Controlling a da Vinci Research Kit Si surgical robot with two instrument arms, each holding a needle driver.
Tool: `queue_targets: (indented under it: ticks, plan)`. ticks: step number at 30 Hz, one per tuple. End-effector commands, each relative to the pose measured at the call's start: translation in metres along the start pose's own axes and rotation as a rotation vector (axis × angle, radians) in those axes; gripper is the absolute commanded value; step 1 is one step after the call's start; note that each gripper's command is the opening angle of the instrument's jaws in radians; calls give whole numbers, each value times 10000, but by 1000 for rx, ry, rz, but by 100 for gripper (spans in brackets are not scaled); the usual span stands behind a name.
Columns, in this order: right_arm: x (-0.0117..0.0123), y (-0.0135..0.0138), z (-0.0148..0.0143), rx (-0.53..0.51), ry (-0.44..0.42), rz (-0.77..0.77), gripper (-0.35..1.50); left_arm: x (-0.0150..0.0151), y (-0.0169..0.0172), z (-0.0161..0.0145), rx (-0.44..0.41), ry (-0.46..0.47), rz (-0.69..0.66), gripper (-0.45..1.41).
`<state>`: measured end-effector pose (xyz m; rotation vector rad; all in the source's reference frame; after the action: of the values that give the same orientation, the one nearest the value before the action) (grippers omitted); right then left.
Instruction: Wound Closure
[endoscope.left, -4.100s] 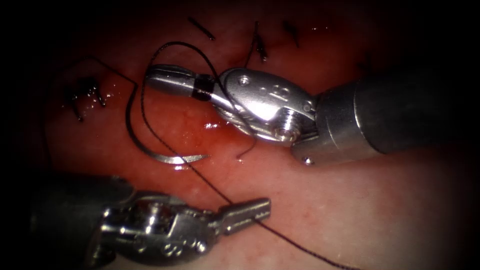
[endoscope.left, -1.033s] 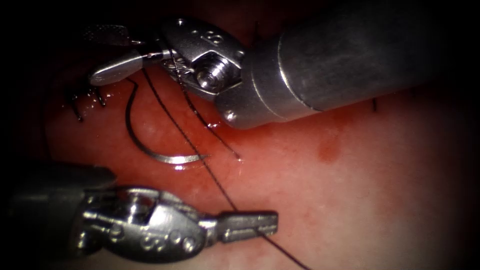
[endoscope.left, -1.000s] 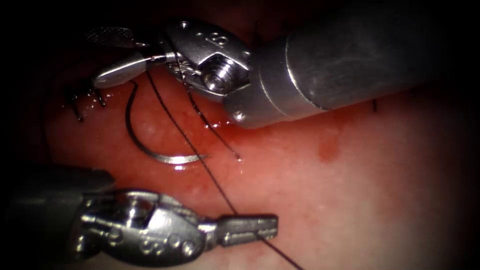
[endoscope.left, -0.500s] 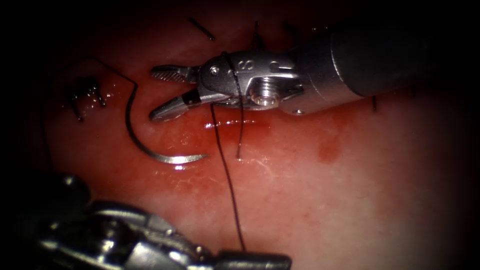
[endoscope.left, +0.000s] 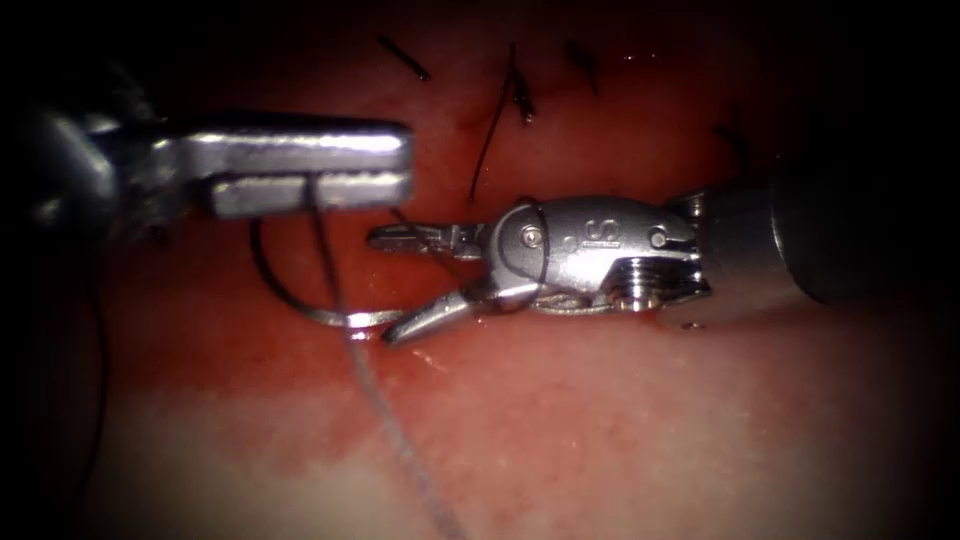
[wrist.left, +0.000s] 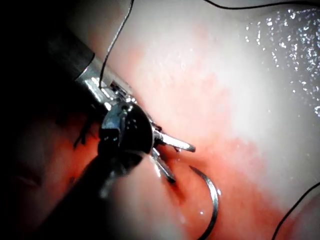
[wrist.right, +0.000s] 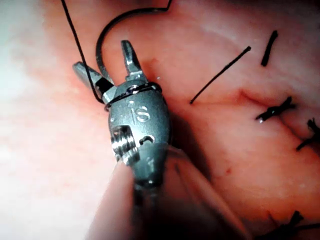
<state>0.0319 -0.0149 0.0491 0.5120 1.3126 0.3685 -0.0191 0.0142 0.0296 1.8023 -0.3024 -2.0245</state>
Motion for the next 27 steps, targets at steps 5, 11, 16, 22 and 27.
queue_targets:
  ticks: [5,11,16,22,27]
  plan:
    - [-5,-17,6,93,46,39,118,-34,-5,5,21,35,19,-45]
    - [3,-17,-2,170,150,94,108,-95,3,0,62,80,25,-45]
    - [4,-14,-2,210,241,143,106,-143,29,6,100,97,-11,-45]
    - [5,-13,-4,249,345,200,99,-187,56,11,121,74,-37,-45]
    - [6,-17,-4,300,411,235,94,-215,74,14,130,65,-70,-45]
